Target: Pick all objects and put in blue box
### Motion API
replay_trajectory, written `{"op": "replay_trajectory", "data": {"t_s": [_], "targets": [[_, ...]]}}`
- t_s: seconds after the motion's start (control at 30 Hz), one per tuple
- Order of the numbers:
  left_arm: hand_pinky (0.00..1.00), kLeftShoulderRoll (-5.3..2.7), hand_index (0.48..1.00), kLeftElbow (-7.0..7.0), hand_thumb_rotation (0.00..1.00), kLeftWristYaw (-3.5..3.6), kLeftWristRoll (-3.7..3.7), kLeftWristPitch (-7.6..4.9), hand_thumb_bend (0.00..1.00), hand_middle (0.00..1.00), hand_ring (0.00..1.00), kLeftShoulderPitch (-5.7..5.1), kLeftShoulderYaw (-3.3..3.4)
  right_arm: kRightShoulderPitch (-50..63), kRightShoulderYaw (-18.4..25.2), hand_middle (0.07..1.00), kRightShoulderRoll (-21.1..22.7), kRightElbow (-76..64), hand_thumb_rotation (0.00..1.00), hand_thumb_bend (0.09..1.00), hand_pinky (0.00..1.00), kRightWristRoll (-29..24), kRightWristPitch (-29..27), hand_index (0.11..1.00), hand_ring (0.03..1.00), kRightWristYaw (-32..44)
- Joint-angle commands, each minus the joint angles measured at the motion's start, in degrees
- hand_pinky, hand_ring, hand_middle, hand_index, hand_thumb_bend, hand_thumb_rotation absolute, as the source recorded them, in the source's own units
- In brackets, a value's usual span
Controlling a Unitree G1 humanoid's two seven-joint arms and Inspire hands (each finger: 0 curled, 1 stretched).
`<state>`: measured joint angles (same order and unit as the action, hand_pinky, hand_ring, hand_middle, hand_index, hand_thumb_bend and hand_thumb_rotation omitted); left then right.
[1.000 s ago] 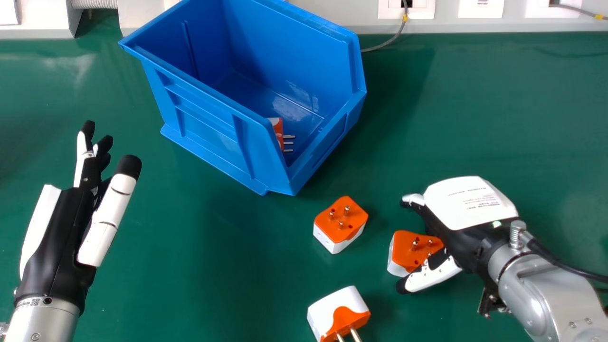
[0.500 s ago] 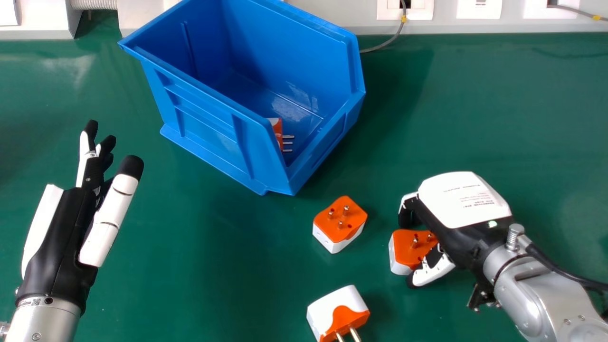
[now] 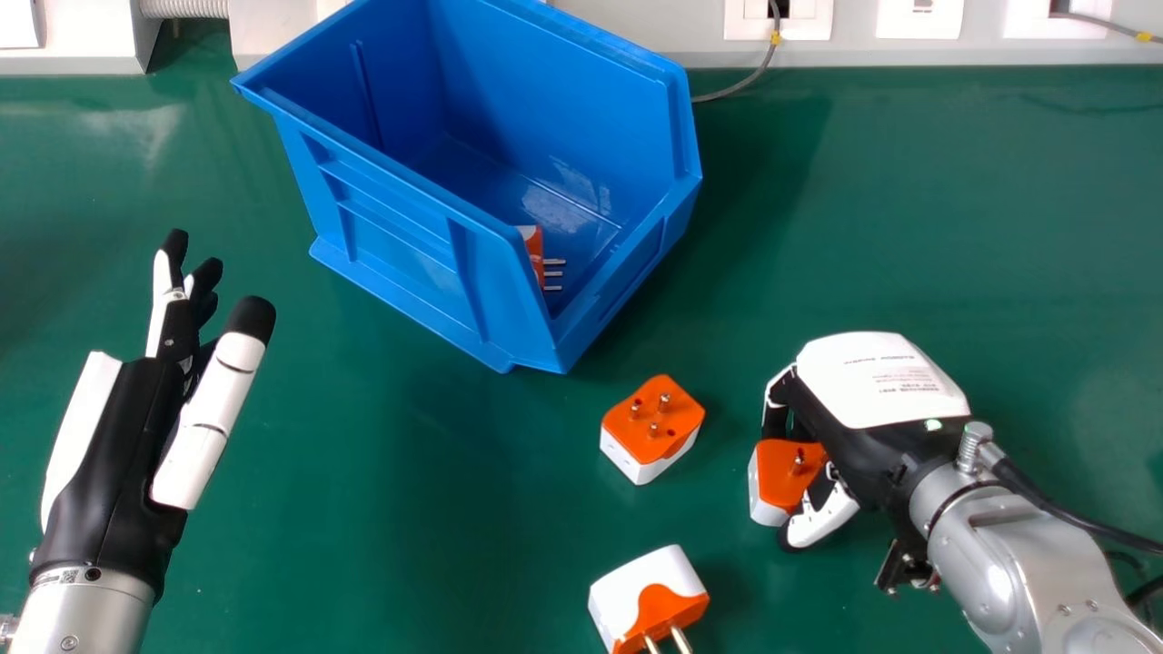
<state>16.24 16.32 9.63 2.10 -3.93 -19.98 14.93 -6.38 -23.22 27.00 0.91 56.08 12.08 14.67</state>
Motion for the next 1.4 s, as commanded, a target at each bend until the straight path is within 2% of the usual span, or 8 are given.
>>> {"op": "replay_trajectory", "data": {"t_s": [0.0,0.53,0.6,0.67,0.8,0.93,1.17,1.37], "targets": [[0.93,-0.12,0.992,1.71,1.0,-0.19,-0.47,0.0,0.62,1.0,1.0,-0.21,0.18,0.5,-0.2,0.521,0.2,0.5,0.13,0.488,0.39,0.3,1.4,0.491,0.468,1.2],[0.92,-0.16,0.984,1.36,1.0,-0.38,-0.09,-0.08,0.64,1.0,1.0,-1.65,0.33,1.3,5.7,0.56,1.6,-10.9,0.14,0.48,0.44,-4.0,3.5,0.486,0.528,4.6],[0.92,-0.1,0.986,1.12,1.0,-0.42,0.05,-0.18,0.65,1.0,0.99,-1.58,0.28,2.1,6.6,0.503,2.0,-13.0,0.14,0.48,0.38,-4.7,2.7,0.481,0.458,4.4],[0.92,-0.04,0.986,1.02,1.0,-0.42,0.1,-0.19,0.65,1.0,0.99,-1.59,0.29,2.7,7.3,0.503,2.4,-14.3,0.14,0.48,0.38,-5.0,2.1,0.481,0.458,4.2],[0.92,0.16,0.989,1.28,1.0,-0.18,-0.19,-0.23,0.66,1.0,1.0,-2.07,0.67,3.9,9.1,0.328,3.3,-16.9,0.14,0.48,0.19,-6.4,0.2,0.474,0.258,3.9],[0.92,0.22,0.991,1.32,1.0,-0.05,-0.45,-0.26,0.67,1.0,1.0,-2.35,0.86,4.1,10.4,0.263,3.7,-18.3,0.14,0.481,0.13,-7.5,-0.9,0.471,0.188,4.1],[0.92,0.15,0.994,0.66,1.0,-0.26,-0.17,-0.27,0.69,1.0,1.0,-2.09,0.66,1.2,12.8,0.194,2.9,-23.3,0.14,0.482,0.07,-9.2,-1.9,0.47,0.123,4.7],[0.92,-0.11,0.994,0.41,1.0,-0.59,0.1,-0.6,0.7,1.0,1.0,-2.0,0.4,-5.2,11.5,0.157,0.6,-20.6,0.14,0.484,0.05,-8.8,-2.8,0.469,0.093,2.9]]}}
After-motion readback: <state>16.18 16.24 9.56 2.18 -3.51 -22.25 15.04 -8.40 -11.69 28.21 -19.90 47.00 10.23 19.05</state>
